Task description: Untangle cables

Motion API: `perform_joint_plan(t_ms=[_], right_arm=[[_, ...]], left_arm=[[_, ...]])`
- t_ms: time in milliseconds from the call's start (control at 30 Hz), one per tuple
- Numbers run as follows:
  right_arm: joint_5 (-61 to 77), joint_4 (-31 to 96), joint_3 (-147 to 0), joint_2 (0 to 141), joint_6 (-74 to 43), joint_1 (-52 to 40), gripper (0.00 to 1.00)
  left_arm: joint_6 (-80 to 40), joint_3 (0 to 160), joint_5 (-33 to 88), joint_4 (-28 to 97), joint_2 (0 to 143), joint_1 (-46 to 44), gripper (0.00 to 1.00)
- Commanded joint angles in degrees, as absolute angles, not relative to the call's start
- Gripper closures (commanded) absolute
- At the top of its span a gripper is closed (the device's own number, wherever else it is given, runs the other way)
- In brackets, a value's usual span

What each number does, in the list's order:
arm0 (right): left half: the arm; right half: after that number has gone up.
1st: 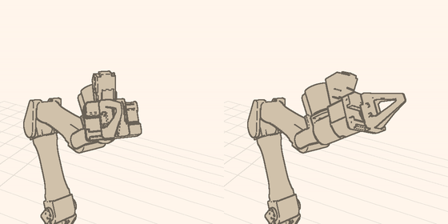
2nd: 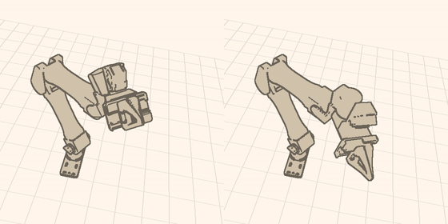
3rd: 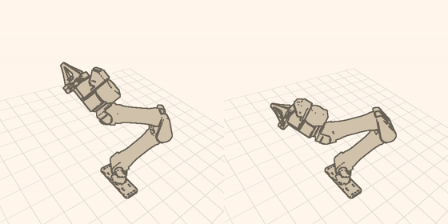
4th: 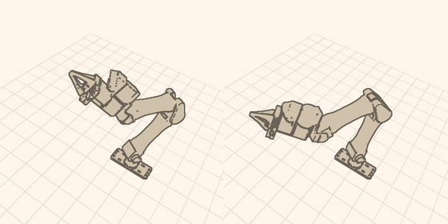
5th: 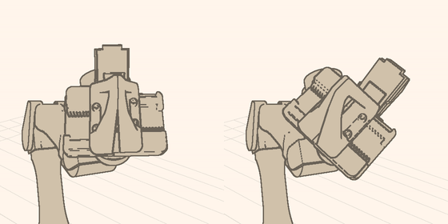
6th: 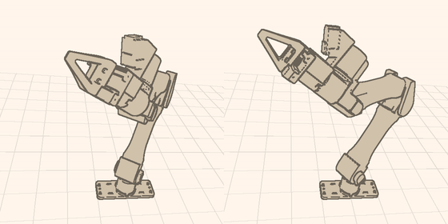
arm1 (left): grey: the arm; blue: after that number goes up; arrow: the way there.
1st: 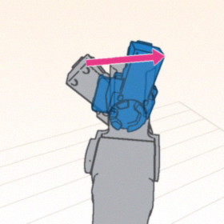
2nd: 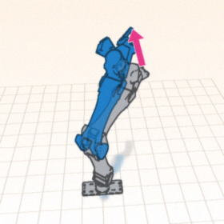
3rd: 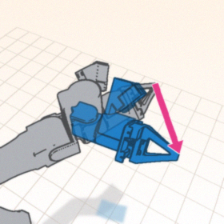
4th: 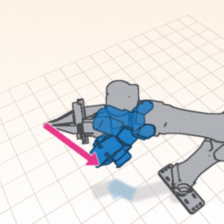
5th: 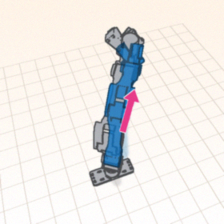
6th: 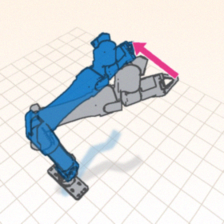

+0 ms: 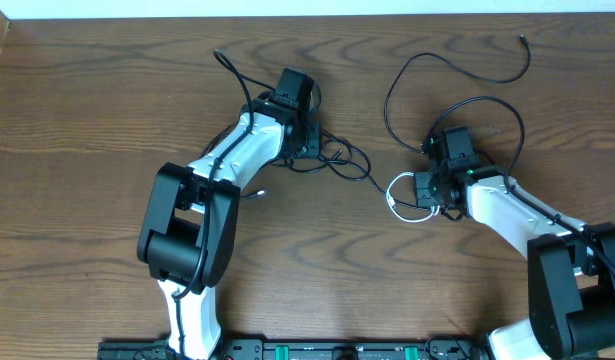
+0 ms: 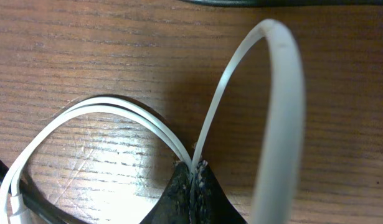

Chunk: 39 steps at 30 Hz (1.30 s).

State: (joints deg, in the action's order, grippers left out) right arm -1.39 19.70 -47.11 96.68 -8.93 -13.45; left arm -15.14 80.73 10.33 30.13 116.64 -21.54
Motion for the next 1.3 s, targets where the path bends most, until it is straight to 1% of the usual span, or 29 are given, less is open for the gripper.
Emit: perform_joint_plan(t_ms=[0, 67, 167, 300, 433, 467, 533, 633, 700, 733, 767, 800, 833, 867, 967, 1000, 1033, 1133, 1167, 1200, 1267], right_arm=[[-0.5, 26.6, -53.4, 92.1, -9.1, -13.0, 0.99], [-0.5, 30.4, -60.3, 86.0, -8.3, -12.0, 0.99], [-2.3, 30.7, -65.9, 79.0, -7.4, -8.7, 0.99], [-8.3, 26.9, -67.9, 74.9, -6.5, 0.7, 0.99], [-10.9, 23.9, -67.9, 75.6, -6.6, 13.7, 0.99], [-10.8, 23.4, -67.9, 76.4, -6.8, 20.3, 0.99], [-10.8, 23.4, -67.9, 79.1, -6.8, 28.3, 0.99], [-10.8, 23.3, -67.9, 87.2, -6.8, 33.6, 0.99], [-10.4, 23.6, -67.9, 91.8, -6.8, 34.2, 0.97], [-9.8, 23.8, -67.9, 93.1, -6.8, 34.2, 0.81], [-8.8, 23.8, -67.9, 94.2, -6.8, 34.2, 0.62], [-7.8, 23.8, -67.9, 95.5, -6.8, 34.2, 0.41], [-7.1, 24.1, -67.9, 96.1, -6.8, 34.2, 0.28], [-6.4, 24.5, -67.9, 96.4, -6.8, 34.2, 0.2], [0.8, 25.1, -67.9, 96.6, -8.8, 34.0, 0.16], [3.7, 25.7, -67.9, 96.6, -10.8, 34.0, 0.12], [5.2, 26.3, -67.8, 96.6, -12.3, 33.7, 0.12], [-2.3, 31.0, -67.6, 97.0, -15.2, 33.3, 0.06], [-3.2, 32.2, -67.6, 98.1, -15.2, 33.5, 0.07], [-4.4, 32.6, -67.6, 100.6, -15.2, 33.4, 0.07], [-4.4, 32.4, -67.6, 107.0, -15.2, 33.5, 0.05]], left_arm=[[-14.7, 80.4, 9.8, 30.3, 117.6, -21.5, 0.57], [-14.7, 80.4, 9.8, 30.3, 117.6, -21.5, 0.57], [-14.7, 80.4, 9.8, 30.3, 117.6, -21.5, 0.57], [-14.7, 80.4, 9.8, 30.3, 117.6, -21.5, 0.57], [-14.7, 80.4, 9.8, 30.3, 117.6, -21.5, 0.57], [-14.7, 80.4, 9.8, 30.3, 117.6, -21.5, 0.57], [-14.7, 80.4, 9.8, 30.3, 117.6, -21.5, 0.57], [-14.7, 80.4, 9.8, 30.3, 117.6, -21.5, 0.57], [-14.7, 80.4, 9.8, 30.3, 117.6, -21.5, 0.57], [-14.7, 80.4, 9.8, 30.3, 117.6, -21.5, 0.57], [-14.7, 80.4, 9.8, 30.3, 117.6, -21.5, 0.57], [-14.7, 80.4, 9.8, 30.3, 117.6, -21.5, 0.57], [-14.7, 80.4, 9.8, 30.3, 117.6, -21.5, 0.57], [-14.7, 80.4, 9.8, 30.3, 117.6, -21.5, 0.57], [-14.7, 80.4, 9.8, 30.3, 117.6, -21.5, 0.57], [-14.7, 80.4, 9.8, 30.3, 117.6, -21.5, 0.57], [-14.7, 80.4, 9.8, 30.3, 117.6, -21.6, 0.57], [-14.7, 80.4, 9.8, 30.3, 117.6, -21.5, 0.57], [-14.7, 80.4, 9.8, 30.3, 117.6, -21.5, 0.57], [-14.7, 80.4, 9.8, 30.3, 117.6, -21.5, 0.57], [-14.7, 80.4, 9.8, 30.3, 117.6, -21.6, 0.57]])
